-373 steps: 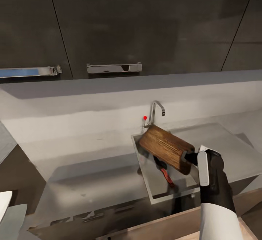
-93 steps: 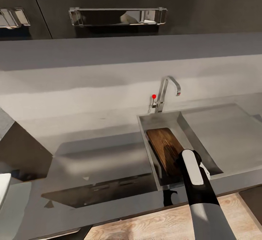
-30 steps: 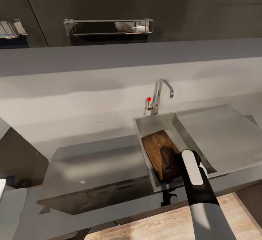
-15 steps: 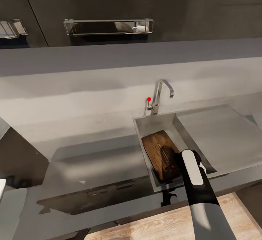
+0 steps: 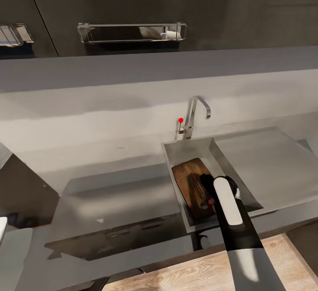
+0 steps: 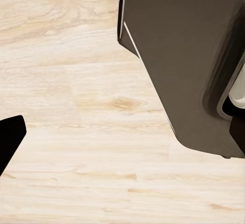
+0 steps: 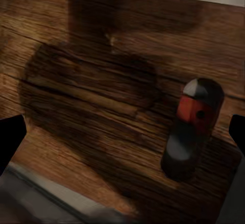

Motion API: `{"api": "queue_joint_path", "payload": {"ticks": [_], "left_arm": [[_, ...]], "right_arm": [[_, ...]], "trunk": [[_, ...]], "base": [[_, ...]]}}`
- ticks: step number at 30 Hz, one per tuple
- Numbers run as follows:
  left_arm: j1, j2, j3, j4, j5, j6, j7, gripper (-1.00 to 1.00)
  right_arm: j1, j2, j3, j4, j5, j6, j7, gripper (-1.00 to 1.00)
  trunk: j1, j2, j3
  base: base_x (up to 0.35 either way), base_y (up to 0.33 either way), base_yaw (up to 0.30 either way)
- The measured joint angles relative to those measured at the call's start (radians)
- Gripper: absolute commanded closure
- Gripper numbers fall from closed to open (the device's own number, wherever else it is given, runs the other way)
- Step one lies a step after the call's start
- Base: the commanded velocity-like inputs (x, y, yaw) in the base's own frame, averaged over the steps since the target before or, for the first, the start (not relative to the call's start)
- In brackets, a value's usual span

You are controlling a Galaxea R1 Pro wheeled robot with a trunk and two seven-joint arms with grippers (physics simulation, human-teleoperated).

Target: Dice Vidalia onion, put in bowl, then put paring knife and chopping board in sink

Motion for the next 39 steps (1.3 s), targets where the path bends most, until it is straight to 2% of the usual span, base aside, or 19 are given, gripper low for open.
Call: {"api": "queue_joint_path", "payload": {"ticks": [4, 8, 10, 17, 25, 29, 32, 36, 37, 39], "left_arm": [[0.0, 0.0, 0.0, 0.0, 0.0, 0.0, 0.0, -1.0], [0.0, 0.0, 0.0, 0.0, 0.0, -0.001, 0.0, -1.0], [0.0, 0.0, 0.0, 0.0, 0.0, -0.006, 0.0, -1.0], [0.0, 0.0, 0.0, -0.001, 0.0, -0.045, 0.0, -1.0], [0.0, 0.0, 0.0, -0.001, 0.0, -0.047, 0.0, -1.0], [0.0, 0.0, 0.0, -0.001, 0.0, -0.047, 0.0, -1.0], [0.0, 0.0, 0.0, -0.001, 0.0, -0.048, 0.0, -1.0], [0.0, 0.0, 0.0, -0.001, 0.0, -0.048, 0.0, -1.0], [0.0, 0.0, 0.0, -0.001, 0.0, -0.048, 0.0, -1.0], [0.0, 0.0, 0.0, -0.001, 0.0, -0.048, 0.0, -1.0]], "right_arm": [[0.0, 0.0, 0.005, -0.005, 0.0, 0.023, 0.055, -1.0], [0.0, 0.0, 0.013, -0.01, 0.0, 0.049, 0.083, -1.0], [0.0, 0.0, 0.027, -0.01, 0.0, 0.066, 0.099, -1.0], [0.0, 0.0, 0.115, -0.011, 0.007, 0.127, 0.193, -1.0], [0.0, -0.003, 0.144, -0.013, 0.021, 0.135, 0.2, -1.0], [0.0, -0.012, 0.176, -0.034, 0.069, 0.135, 0.201, -1.0], [0.0, -0.014, 0.194, -0.043, 0.123, 0.136, 0.201, -1.0], [0.0, -0.015, 0.202, -0.047, 0.19, 0.136, 0.201, -1.0], [0.0, -0.016, 0.204, -0.049, 0.221, 0.136, 0.202, -1.0], [0.0, -0.016, 0.207, -0.054, 0.245, 0.135, 0.202, -1.0]], "trunk": [[0.0, 0.0, 0.0], [0.0, 0.0, 0.0], [0.0, 0.0, 0.0], [0.0, 0.0, 0.0], [0.0, 0.0, 0.008], [0.0, 0.0, 0.015], [0.0, 0.0, 0.019], [0.0, 0.0, 0.026], [0.0, 0.0, 0.027], [0.0, 0.0, 0.031]], "base": [[0.0, 0.0, 0.0], [0.0, 0.0, 0.0], [0.0, 0.0, 0.0], [0.0, 0.0, 0.0], [0.0, 0.0, 0.0], [0.0, 0.0, 0.0], [0.0, 0.0, 0.0], [0.0, 0.0, 0.0], [0.0, 0.0, 0.0], [0.0, 0.0, 0.0]]}}
